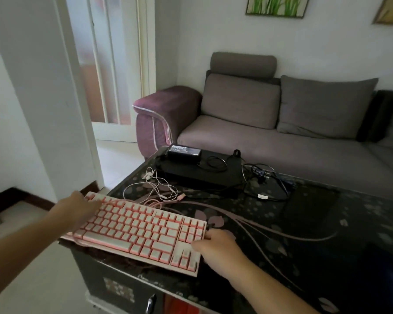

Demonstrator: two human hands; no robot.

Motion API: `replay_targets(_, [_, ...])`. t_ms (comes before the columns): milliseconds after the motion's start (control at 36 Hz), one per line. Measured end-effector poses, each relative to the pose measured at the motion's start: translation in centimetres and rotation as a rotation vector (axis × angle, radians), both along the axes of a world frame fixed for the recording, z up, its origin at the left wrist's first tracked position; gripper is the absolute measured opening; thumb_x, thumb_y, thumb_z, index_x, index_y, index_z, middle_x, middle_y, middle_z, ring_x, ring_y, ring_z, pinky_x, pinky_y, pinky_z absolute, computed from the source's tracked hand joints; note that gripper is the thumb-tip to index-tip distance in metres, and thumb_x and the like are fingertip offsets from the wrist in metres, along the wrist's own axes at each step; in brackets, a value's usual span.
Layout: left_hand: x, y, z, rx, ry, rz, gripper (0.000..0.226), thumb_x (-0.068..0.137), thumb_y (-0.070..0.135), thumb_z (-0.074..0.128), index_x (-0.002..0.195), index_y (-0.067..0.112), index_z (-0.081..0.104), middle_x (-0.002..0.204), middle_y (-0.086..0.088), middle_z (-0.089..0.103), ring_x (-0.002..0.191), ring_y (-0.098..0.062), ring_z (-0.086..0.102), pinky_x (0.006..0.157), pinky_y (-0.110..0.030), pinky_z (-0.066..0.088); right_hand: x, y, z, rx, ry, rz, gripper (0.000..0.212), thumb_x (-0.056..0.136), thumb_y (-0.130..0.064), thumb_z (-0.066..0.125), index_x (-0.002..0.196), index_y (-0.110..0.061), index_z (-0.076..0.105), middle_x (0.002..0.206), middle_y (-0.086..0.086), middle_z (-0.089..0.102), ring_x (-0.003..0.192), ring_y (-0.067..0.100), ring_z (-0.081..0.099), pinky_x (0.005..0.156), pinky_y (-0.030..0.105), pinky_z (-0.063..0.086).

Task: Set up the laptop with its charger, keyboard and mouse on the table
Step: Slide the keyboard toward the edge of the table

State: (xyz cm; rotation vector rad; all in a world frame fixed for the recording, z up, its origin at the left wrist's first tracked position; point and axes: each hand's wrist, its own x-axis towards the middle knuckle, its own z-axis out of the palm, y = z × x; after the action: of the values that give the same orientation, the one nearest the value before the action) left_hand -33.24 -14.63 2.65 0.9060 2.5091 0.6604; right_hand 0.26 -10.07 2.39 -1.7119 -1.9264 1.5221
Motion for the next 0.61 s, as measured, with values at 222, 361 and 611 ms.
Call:
replay_targets(222, [-0.2, 2.5, -2.6, -0.134, 0.086, 0.023, 0.083, 0.085, 0.086, 0.046, 0.134, 0.020, 0.063, 0.116, -0.013, 0.067, 0.119, -0.041, 0.060, 0.105, -0.054, 0.049, -0.3, 0.9, -0.1, 0.067, 0.053, 0.034, 0.022, 0.101, -0.014, 0.057, 0.093, -0.029, 0.071, 0.073, -0.021, 0.077, 0.067, -0.005, 0.074, 0.056, 0.016, 0.056])
replay_targets(361, [0.0, 1.8, -2.2, -0.120, 0.071, -0.012, 0.071, 0.084, 0.082, 0.049, 0.130, 0.031, 0.066, 0.114, -0.009, 0.070, 0.115, -0.038, 0.064, 0.101, -0.056, 0.054, -1.0, 1.1, -0.1, 0.119, 0.018, -0.110, 0.007, 0.100, -0.024, 0.060, 0.102, -0.028, 0.054, 0.080, -0.006, 0.074, 0.060, 0.001, 0.074, 0.060, 0.021, 0.063])
replay_targets(611, [2.0, 2.9, -1.1, -0.097, 0.225, -0.012, 0.070, 0.095, 0.056, 0.064, 0.151, 0.016, 0.048, 0.146, -0.018, 0.050, 0.133, -0.039, 0.051, 0.107, -0.055, 0.050, -4.3, 4.5, 0.2, 0.639, -0.481, 0.111, 0.038, 0.102, -0.042, 0.051, 0.129, -0.016, 0.060, 0.125, 0.004, 0.061, 0.116, 0.022, 0.059, 0.099, 0.039, 0.053])
